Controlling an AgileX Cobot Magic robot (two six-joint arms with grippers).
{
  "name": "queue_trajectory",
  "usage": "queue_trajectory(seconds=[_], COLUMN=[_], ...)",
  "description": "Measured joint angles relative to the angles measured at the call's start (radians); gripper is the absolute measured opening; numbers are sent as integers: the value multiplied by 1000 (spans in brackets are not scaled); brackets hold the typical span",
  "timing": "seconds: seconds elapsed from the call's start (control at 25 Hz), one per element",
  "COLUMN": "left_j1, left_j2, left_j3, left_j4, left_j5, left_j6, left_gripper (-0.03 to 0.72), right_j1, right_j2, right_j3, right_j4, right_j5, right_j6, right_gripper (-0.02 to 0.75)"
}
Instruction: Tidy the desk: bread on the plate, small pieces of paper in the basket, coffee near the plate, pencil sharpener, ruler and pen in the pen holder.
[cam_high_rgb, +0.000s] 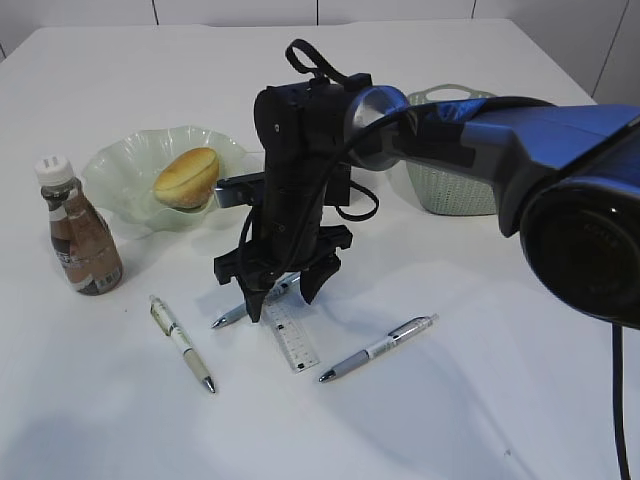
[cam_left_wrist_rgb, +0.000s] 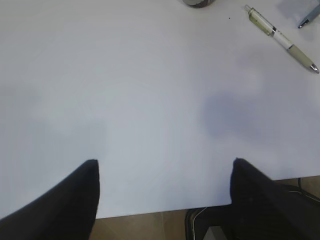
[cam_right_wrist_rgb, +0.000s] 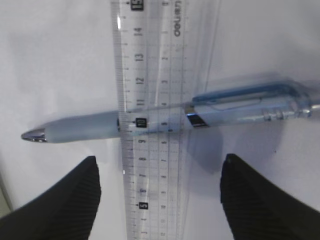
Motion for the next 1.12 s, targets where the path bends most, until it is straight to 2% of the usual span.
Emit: queue_trajectory(seconds=[1.12], left_j1=[0], left_j2=[0], left_j3=[0], left_j4=[2], left_j5=[0], left_j6=[0], left_gripper=[575], right_j1=[0], right_j2=[15], right_j3=[-4], right_j4=[-3], right_j5=[0], right_j6=[0], right_gripper=[582])
